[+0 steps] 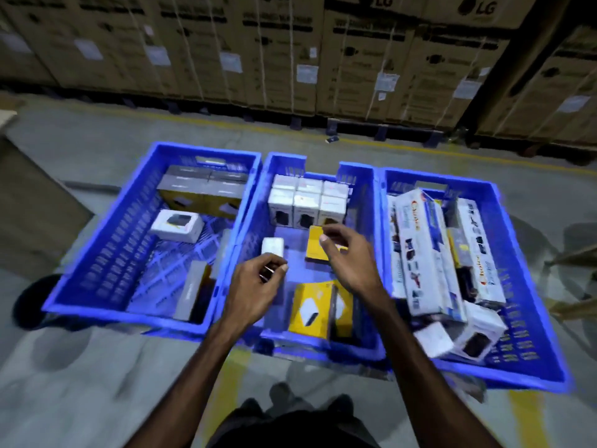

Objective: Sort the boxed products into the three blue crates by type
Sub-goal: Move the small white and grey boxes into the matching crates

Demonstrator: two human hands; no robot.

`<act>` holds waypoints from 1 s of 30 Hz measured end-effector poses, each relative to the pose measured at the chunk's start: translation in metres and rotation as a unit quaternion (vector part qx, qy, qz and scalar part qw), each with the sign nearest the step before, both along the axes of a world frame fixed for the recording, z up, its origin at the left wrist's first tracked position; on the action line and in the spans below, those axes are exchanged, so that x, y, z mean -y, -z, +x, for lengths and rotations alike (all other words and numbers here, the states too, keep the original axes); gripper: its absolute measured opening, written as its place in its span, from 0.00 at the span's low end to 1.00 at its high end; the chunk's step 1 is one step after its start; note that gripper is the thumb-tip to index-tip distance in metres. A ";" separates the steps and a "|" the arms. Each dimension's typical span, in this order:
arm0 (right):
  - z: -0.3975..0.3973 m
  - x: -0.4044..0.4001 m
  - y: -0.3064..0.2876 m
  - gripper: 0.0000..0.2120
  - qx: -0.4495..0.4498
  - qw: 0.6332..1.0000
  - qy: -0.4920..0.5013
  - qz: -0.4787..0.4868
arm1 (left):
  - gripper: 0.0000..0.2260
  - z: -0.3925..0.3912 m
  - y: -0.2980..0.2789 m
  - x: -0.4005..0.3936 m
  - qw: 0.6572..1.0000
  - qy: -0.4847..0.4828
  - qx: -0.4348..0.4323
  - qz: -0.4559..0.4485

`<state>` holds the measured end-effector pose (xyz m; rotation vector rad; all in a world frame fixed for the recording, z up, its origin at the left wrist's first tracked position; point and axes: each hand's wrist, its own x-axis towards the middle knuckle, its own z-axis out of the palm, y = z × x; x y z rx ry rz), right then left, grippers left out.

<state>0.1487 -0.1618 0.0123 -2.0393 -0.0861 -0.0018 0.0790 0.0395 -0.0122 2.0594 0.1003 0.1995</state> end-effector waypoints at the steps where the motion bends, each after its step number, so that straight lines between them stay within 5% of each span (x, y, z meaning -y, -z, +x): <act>1: -0.004 -0.019 0.003 0.11 -0.002 1.000 -0.019 0.003 | 0.03 -0.005 0.001 -0.018 1.000 -0.020 -0.001 -0.001; 10: -0.011 -0.157 0.014 0.10 -0.029 0.986 -0.162 -0.042 | 0.04 -0.046 0.009 -0.171 0.984 -0.175 -0.007 0.019; 19: 0.027 -0.270 0.012 0.13 -0.030 0.960 -0.244 -0.132 | 0.03 -0.039 0.020 -0.269 0.978 -0.187 0.003 0.096; 30: 0.120 -0.365 0.074 0.30 -0.042 0.842 -0.363 -0.397 | 0.06 -0.025 0.026 -0.273 0.970 -0.123 -0.081 0.196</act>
